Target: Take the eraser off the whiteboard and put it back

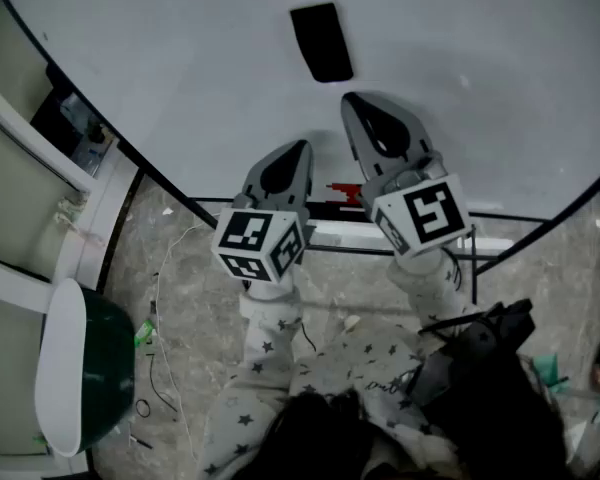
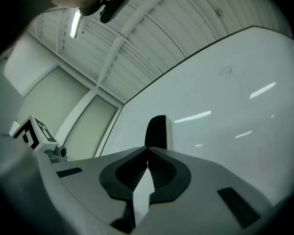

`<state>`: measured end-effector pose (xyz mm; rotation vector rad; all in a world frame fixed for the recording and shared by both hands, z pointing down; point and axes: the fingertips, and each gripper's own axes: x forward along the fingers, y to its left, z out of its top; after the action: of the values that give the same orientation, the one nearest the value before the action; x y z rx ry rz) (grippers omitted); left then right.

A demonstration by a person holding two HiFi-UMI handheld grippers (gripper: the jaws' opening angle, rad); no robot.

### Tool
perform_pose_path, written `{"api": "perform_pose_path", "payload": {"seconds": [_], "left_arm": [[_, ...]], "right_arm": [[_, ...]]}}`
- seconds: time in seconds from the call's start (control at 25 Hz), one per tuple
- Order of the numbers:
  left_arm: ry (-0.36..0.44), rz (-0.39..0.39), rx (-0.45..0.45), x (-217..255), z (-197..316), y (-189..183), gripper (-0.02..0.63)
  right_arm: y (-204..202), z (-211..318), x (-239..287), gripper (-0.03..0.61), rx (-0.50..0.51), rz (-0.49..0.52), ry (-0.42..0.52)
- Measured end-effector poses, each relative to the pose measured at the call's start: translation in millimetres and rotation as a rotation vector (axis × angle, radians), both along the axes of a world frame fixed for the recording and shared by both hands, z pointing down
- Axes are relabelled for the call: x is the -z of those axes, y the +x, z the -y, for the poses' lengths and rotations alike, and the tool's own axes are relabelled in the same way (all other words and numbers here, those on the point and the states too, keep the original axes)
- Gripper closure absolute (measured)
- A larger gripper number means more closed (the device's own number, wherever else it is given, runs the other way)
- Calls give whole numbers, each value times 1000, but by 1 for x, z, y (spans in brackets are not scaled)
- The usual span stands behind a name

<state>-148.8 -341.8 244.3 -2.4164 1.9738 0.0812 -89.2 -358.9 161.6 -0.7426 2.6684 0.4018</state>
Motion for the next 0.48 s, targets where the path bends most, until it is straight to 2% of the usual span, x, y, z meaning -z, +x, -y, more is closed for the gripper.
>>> {"api": "perform_pose_path", "payload": {"seconds": [0.16, 0.36, 0.4, 0.44, 0.48], "left_arm": [[23, -4, -45, 10, 12, -9, 612], [34, 1, -117, 16, 20, -25, 612], [33, 5, -139, 17, 20, -26, 612], [30, 10, -161, 17, 20, -28, 612], [27, 15, -182, 18, 19, -29, 612]], "right_arm": [[-5, 9, 20, 571, -82, 6, 47], [-17, 11, 40, 561, -136, 50, 72], [-21, 9, 44, 457, -145, 58, 76], [-25, 8, 48, 397, -156, 64, 79], [-29, 6, 51, 378, -177, 62, 88]]}}
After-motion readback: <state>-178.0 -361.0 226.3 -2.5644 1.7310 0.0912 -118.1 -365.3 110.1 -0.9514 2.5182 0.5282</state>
